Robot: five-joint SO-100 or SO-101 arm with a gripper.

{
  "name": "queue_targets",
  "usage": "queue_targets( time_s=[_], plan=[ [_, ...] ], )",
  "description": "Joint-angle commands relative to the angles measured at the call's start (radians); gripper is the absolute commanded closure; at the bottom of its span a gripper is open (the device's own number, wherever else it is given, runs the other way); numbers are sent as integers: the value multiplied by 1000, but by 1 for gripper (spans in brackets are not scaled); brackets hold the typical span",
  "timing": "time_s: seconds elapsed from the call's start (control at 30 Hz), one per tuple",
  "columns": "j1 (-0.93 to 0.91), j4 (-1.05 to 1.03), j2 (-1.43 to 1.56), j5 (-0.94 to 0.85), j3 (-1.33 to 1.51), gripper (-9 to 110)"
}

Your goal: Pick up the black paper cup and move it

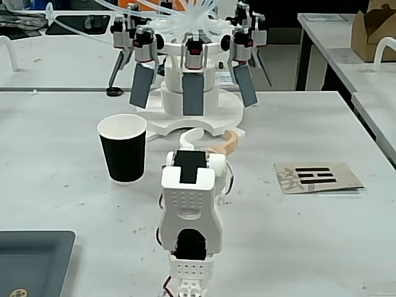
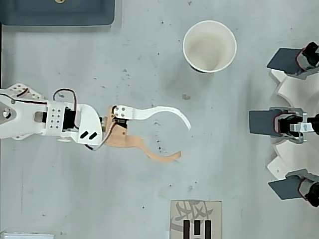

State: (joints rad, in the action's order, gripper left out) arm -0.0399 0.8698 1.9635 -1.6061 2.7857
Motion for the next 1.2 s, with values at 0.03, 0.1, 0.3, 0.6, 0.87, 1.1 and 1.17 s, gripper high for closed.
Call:
queue_targets(
  time_s=[0.03, 0.1, 0.3, 0.6, 0.87, 1.1, 1.17],
  plan=[
    [-5, 55, 78, 20, 57, 87],
    [-3, 78, 94, 31, 89, 86],
    [-3, 158, 127, 74, 183, 79],
    [0, 224, 170, 75, 310, 68],
    [41, 258, 170, 75, 336, 59],
    [115, 267, 138, 63, 336, 52],
    [143, 273, 118, 61, 331, 51]
  ],
)
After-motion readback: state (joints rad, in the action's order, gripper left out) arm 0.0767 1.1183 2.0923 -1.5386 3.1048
